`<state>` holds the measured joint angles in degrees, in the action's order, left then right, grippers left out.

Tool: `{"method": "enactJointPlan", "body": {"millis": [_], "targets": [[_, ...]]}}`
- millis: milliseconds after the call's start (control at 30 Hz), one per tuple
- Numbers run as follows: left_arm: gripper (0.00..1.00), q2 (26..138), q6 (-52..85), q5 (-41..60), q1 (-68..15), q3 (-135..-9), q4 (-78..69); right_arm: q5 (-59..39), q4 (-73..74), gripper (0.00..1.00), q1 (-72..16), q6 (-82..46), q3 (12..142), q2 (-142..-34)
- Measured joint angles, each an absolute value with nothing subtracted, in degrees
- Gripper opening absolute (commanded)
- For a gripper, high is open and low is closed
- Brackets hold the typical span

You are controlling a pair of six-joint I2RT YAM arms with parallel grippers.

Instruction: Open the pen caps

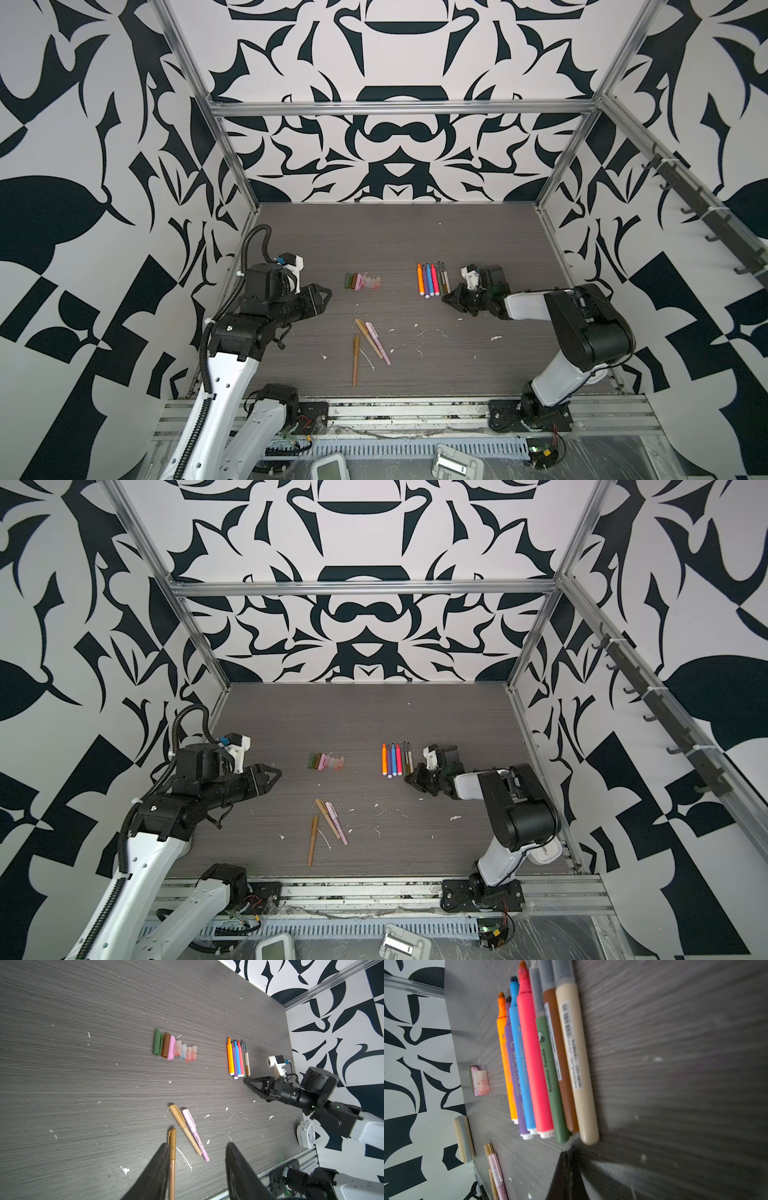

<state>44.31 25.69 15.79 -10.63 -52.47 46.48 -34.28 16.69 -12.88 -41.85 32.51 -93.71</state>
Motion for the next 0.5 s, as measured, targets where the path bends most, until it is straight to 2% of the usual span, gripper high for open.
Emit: {"method": "enactJointPlan", "body": {"millis": [300,500], "targets": [[0.47,44.3,25.7,15.8,-10.6,-52.5,46.5,-30.8,4.6,0.0,-12.0,-35.6,31.8,-80.3],[0.47,44.3,25.7,15.8,-10.6,-52.5,46.5,-29.8,-0.8,0.0,-8.6,-32.5,38.8,-83.9]]}}
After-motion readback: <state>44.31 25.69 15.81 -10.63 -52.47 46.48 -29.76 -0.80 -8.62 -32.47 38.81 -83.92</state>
